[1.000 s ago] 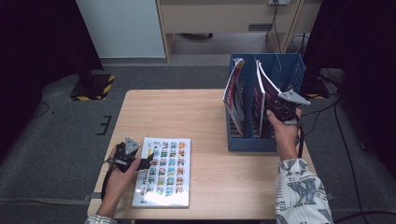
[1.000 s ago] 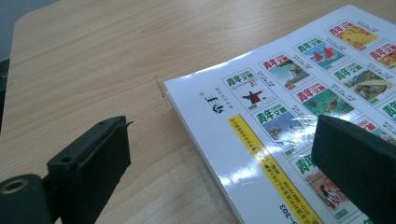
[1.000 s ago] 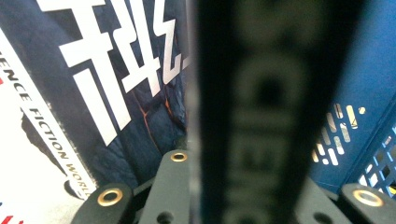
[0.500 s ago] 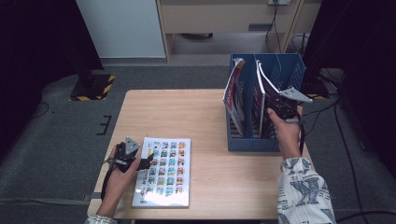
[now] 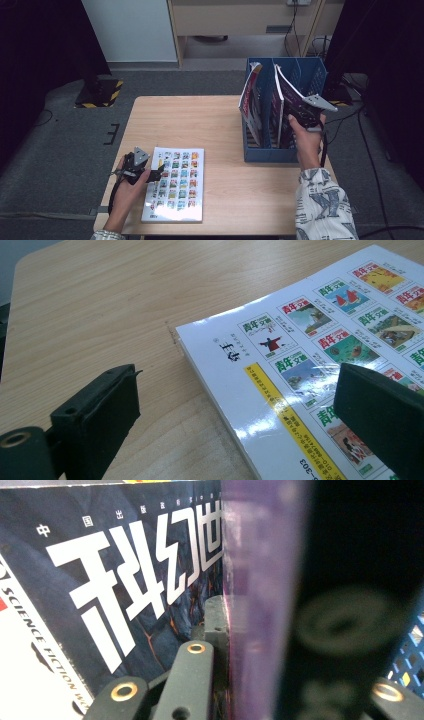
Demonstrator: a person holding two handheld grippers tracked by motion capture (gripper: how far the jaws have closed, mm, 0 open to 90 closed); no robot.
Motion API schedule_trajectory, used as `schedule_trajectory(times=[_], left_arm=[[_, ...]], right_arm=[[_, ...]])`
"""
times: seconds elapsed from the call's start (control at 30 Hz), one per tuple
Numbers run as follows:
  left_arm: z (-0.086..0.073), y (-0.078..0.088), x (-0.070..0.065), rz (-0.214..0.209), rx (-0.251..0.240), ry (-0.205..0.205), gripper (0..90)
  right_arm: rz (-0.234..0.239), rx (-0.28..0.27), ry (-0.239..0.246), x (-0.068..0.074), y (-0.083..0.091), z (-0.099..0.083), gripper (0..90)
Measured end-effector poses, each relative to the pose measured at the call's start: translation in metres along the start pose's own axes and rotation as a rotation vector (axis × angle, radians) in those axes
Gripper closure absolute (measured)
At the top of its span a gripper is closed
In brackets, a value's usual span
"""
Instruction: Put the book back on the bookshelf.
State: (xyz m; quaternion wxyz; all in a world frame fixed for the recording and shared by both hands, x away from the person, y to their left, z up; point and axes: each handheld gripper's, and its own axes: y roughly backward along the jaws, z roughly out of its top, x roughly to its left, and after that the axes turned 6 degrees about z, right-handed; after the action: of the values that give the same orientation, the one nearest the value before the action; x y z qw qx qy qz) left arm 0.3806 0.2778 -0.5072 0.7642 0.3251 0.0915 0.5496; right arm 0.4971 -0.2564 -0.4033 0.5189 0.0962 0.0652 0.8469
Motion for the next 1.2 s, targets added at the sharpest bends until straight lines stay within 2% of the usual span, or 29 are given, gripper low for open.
schedule_trajectory(times=[0.17, 0.37, 0.73, 0.93, 1.2], left_arm=[[0.000, 0.000, -0.001, -0.002, 0.000, -0.001, 4.1], [0.000, 0.000, -0.001, -0.002, 0.000, -0.001, 4.1], [0.001, -0.001, -0.001, -0.010, -0.013, -0.005, 4.1], [0.001, -0.001, 0.000, -0.009, -0.013, -0.004, 4.1], [0.001, -0.001, 0.000, -0.011, -0.013, -0.006, 4.1]], right_arm=[[-0.010, -0.009, 0.002, 0.000, 0.001, 0.001, 84.0], [-0.047, -0.044, -0.019, -0.004, 0.003, 0.005, 84.0], [-0.110, -0.061, 0.006, -0.005, -0.008, 0.008, 83.9], [-0.111, -0.039, 0.032, 0.000, -0.017, 0.002, 83.8], [-0.111, -0.032, 0.047, 0.001, -0.018, -0.001, 83.6]])
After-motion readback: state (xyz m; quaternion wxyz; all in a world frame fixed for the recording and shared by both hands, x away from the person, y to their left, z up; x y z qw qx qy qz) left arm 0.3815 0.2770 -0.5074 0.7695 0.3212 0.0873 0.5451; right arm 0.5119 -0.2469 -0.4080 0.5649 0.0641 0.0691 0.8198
